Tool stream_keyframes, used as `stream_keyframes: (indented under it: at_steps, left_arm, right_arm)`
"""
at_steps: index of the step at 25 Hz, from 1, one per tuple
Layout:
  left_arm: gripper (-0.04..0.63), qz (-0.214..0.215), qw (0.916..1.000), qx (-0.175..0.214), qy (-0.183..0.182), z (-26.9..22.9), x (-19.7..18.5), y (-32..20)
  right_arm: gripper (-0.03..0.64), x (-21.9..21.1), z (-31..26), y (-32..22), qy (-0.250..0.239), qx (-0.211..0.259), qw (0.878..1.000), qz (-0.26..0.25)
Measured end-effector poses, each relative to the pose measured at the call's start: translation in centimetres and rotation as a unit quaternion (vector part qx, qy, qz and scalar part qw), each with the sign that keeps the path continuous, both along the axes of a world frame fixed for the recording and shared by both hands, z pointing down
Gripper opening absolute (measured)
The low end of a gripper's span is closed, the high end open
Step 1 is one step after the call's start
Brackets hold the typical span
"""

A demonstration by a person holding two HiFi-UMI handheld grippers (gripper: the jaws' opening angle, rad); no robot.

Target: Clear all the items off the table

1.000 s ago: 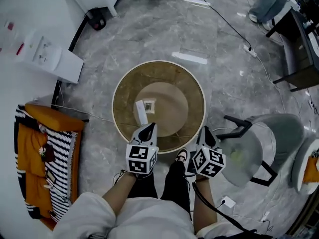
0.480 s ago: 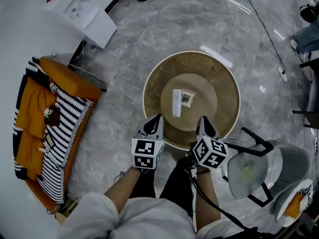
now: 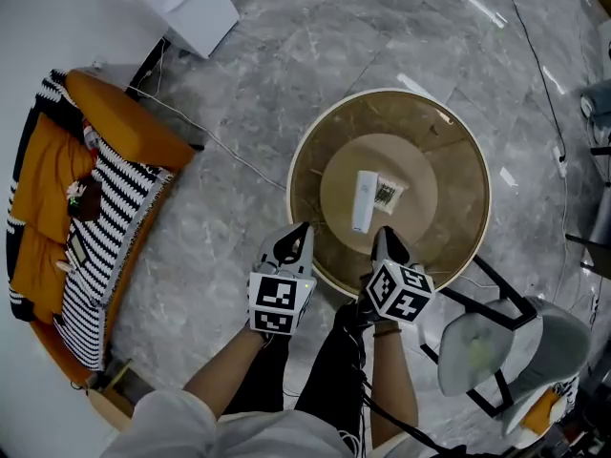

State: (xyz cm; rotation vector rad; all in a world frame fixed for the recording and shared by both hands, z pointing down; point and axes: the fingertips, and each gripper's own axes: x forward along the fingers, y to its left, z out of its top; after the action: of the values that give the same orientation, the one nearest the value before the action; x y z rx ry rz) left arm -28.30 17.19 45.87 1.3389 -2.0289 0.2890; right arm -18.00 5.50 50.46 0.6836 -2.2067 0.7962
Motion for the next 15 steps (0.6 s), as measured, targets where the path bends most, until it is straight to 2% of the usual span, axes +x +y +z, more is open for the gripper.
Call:
stream_keyframes:
  at_steps: [7,15]
  left_arm:
    - [0.003,-0.012,0.9999,-0.009,0.000,4.3,-2.6,1.3]
    - [0.003,-0.022,0.9992,-0.029,0.018,7.8,-3.2,3.5]
  right_arm:
    - [0.061,-0.9,5.5,0.5,0.023,-0.011,1.000,0.000]
    - [0.128,-1.4,8.9,1.0,0.045,-0.017,0.999,-0.002]
